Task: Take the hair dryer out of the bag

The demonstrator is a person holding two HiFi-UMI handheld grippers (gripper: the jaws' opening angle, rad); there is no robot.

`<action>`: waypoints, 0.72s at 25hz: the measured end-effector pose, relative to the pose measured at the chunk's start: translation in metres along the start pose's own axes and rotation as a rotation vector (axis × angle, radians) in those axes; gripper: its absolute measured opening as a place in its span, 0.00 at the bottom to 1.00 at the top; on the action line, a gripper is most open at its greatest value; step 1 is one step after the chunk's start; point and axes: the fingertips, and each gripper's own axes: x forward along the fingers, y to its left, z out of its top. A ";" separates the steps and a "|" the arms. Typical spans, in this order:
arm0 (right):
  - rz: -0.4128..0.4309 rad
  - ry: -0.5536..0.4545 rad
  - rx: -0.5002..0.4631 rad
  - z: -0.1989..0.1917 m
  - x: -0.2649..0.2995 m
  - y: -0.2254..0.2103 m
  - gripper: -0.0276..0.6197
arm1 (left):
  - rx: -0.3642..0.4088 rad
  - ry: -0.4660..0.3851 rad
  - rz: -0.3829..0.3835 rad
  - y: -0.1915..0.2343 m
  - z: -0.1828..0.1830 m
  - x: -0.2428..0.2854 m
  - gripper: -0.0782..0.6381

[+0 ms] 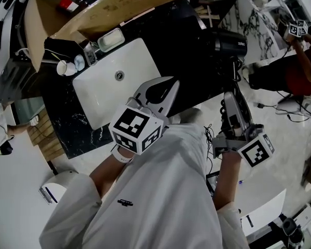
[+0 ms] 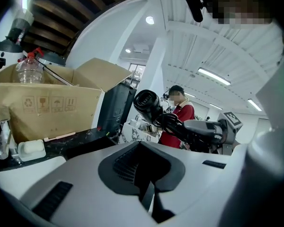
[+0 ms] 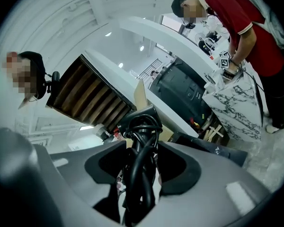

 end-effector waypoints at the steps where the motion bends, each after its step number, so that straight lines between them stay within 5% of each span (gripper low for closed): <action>1: 0.008 -0.002 0.010 0.002 0.001 0.000 0.38 | 0.000 -0.003 -0.002 -0.002 0.001 -0.001 0.12; 18: 0.123 0.073 0.087 -0.002 -0.001 0.008 0.38 | -0.002 -0.017 0.000 -0.010 0.002 -0.005 0.12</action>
